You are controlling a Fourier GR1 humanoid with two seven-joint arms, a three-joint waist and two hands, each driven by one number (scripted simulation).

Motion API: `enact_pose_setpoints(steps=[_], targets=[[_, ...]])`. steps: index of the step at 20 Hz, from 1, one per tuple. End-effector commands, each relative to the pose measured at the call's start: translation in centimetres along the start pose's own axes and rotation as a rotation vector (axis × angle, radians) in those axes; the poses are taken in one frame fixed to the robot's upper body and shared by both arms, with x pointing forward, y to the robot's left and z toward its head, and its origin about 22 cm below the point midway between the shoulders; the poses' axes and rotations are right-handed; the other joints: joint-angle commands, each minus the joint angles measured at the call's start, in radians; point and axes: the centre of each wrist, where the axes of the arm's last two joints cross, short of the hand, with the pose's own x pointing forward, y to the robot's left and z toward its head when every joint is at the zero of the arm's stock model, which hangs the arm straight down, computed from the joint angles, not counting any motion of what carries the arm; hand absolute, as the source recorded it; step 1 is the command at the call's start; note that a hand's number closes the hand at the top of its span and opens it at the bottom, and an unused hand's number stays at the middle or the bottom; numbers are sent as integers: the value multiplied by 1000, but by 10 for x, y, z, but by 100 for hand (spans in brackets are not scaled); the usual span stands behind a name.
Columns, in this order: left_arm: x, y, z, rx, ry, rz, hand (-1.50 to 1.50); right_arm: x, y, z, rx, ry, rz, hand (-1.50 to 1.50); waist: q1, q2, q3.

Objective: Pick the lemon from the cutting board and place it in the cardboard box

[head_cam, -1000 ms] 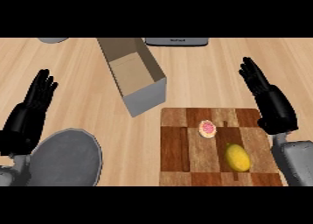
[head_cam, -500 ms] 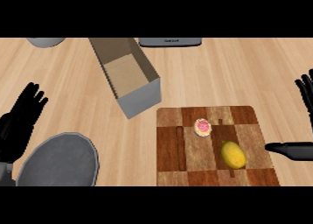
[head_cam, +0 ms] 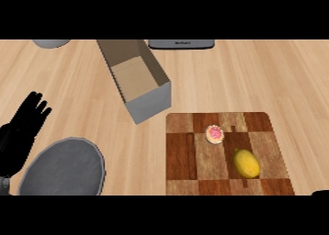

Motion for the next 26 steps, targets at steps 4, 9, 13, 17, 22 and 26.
enact_pose_setpoints(steps=[4, 9, 13, 17, 22, 26], targets=[[0, -7, -1, -9, -11, -1, 0, 52, -15, -22, 279, 190, 421, -150, 9, 3, -3], [3, -6, -5, -26, 0, -6, 0, 77, 14, -33, 431, 360, 486, -150, 24, 6, -1], [-1, -19, 5, -29, 4, 1, 0, 93, 40, -49, 472, 440, 489, -150, 29, 6, 1], [7, 1, -6, -25, -15, -8, 0, 76, 57, -62, 545, 522, 440, -150, 28, 8, 1], [-7, -12, 0, -23, 9, -6, 0, 79, 84, -55, 582, 578, 455, -150, 20, 5, 2], [-8, -11, -12, -34, -17, 4, 0, 74, 59, -74, 596, 588, 478, -150, 17, 6, 2]])
